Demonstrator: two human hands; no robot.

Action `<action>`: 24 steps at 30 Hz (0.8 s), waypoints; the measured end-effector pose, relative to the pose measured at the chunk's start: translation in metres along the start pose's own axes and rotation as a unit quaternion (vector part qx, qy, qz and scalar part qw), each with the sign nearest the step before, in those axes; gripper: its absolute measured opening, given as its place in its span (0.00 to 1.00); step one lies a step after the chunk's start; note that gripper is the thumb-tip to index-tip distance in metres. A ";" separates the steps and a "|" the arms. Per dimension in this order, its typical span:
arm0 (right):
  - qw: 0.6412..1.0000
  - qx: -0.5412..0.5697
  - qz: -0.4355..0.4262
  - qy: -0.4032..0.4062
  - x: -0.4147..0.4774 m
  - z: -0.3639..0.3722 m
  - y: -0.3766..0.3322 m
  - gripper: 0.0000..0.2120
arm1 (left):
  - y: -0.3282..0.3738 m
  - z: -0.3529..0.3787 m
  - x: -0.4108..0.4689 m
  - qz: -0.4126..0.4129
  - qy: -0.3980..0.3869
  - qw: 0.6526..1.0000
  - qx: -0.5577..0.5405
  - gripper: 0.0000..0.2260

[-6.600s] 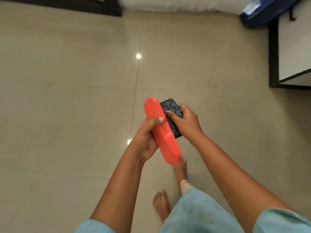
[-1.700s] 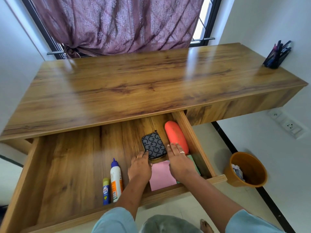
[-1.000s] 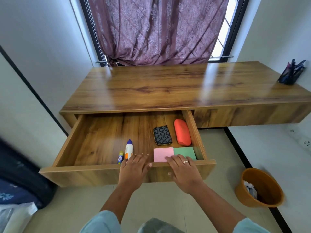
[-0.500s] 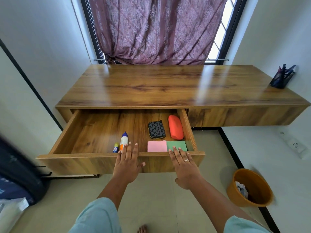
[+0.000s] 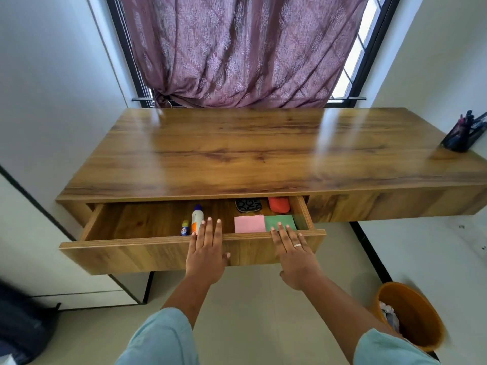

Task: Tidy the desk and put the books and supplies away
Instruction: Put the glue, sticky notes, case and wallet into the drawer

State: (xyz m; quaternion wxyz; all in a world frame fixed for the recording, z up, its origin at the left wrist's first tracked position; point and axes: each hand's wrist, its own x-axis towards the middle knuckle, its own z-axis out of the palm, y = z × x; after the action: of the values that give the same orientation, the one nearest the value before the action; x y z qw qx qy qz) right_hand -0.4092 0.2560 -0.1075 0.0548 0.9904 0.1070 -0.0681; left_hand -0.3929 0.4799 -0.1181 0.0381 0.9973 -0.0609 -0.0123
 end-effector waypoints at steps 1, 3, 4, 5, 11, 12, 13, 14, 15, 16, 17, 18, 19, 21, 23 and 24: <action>1.000 -0.012 0.004 0.010 0.009 -0.001 0.001 0.44 | -0.001 -0.003 0.010 0.004 -0.007 1.000 0.019 0.34; 0.998 -0.039 0.021 0.036 0.026 -0.001 0.001 0.42 | -0.006 -0.010 0.031 0.010 -0.015 0.998 0.062 0.32; 0.997 -0.044 0.040 0.045 0.035 -0.002 0.000 0.41 | -0.010 -0.014 0.042 0.006 -0.010 0.997 0.075 0.32; 0.996 -0.046 0.063 0.050 0.046 -0.005 -0.001 0.40 | -0.015 -0.018 0.054 0.001 -0.002 0.997 0.083 0.32; 0.984 -0.117 0.129 0.033 0.116 -0.034 0.018 0.37 | -0.043 -0.032 0.115 0.050 -0.010 0.992 0.115 0.42; 0.983 -0.130 0.130 0.018 0.124 -0.037 0.022 0.37 | -0.044 -0.033 0.122 0.051 -0.017 0.993 0.103 0.42; 0.982 -0.139 0.130 0.005 0.131 -0.038 0.025 0.36 | -0.045 -0.032 0.128 0.052 -0.020 0.994 0.093 0.42; 0.981 -0.145 0.128 -0.001 0.137 -0.040 0.027 0.34 | -0.044 -0.032 0.133 0.053 -0.020 0.994 0.093 0.41; 0.981 -0.148 0.123 -0.002 0.141 -0.042 0.027 0.31 | -0.043 -0.031 0.137 0.056 -0.020 0.993 0.098 0.40; 0.981 -0.152 0.117 0.001 0.145 -0.043 0.026 0.28 | -0.043 -0.031 0.139 0.059 -0.024 0.992 0.109 0.39; 0.981 -0.158 0.111 0.005 0.147 -0.045 0.025 0.27 | -0.043 -0.031 0.142 0.063 -0.026 0.990 0.121 0.38; 0.981 -0.164 0.106 0.007 0.150 -0.046 0.024 0.26 | -0.042 -0.030 0.144 0.066 -0.027 0.988 0.134 0.36; 0.980 -0.169 0.102 0.009 0.152 -0.048 0.022 0.25 | -0.042 -0.030 0.145 0.067 -0.025 0.987 0.146 0.35; 0.981 -0.166 0.100 0.009 0.159 -0.051 0.020 0.23 | -0.041 -0.028 0.149 0.068 -0.018 0.985 0.155 0.33; 0.980 -0.176 0.097 0.009 0.164 -0.052 0.019 0.23 | -0.040 -0.029 0.149 0.069 -0.020 0.984 0.161 0.33; 0.979 -0.179 0.095 0.009 0.165 -0.052 0.018 0.23 | -0.040 -0.029 0.149 0.070 -0.021 0.984 0.164 0.33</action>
State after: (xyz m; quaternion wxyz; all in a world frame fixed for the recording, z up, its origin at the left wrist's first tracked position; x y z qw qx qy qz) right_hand -0.2391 0.2785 -0.0792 0.2361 0.9709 0.0233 -0.0331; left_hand -0.2393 0.5038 -0.0952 -0.1267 0.9828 -0.1330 -0.0206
